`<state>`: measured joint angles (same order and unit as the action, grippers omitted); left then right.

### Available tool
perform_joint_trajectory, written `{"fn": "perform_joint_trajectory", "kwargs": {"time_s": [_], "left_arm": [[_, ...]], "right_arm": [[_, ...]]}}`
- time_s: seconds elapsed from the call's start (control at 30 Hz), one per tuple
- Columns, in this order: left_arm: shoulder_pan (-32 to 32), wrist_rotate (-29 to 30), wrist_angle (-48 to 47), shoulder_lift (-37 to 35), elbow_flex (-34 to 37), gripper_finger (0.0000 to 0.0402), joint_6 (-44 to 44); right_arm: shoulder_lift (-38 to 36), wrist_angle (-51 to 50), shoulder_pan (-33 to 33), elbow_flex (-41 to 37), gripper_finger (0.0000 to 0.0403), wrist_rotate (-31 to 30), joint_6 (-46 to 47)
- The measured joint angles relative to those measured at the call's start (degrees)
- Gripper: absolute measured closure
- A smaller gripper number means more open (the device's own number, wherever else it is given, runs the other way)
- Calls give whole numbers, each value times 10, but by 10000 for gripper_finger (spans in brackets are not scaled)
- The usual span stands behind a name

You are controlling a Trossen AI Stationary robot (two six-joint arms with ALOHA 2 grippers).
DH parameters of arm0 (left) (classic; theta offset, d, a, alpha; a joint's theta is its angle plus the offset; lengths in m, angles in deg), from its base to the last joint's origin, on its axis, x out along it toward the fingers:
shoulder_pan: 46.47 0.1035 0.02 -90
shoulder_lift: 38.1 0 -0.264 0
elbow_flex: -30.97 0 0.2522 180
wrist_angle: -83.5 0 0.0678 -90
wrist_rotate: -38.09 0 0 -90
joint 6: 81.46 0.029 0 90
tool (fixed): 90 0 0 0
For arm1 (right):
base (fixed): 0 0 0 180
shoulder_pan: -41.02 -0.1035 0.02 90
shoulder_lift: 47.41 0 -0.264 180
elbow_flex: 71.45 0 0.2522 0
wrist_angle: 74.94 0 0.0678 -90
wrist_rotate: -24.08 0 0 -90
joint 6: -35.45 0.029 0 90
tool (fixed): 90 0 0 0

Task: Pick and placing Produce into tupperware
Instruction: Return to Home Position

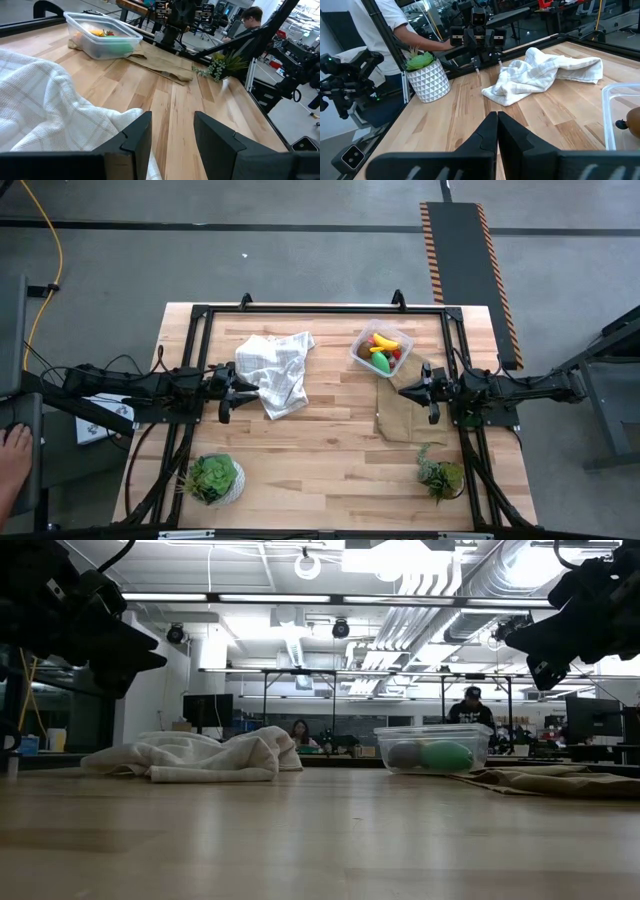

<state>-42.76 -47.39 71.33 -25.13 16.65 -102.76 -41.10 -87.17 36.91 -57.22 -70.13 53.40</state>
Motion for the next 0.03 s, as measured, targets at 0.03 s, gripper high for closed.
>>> {"fn": "perform_joint_trajectory", "kwargs": {"time_s": [0.03], "left_arm": [[0,0,0,0,0,268,0]], "right_arm": [[0,0,0,0,400,0,0]]}}
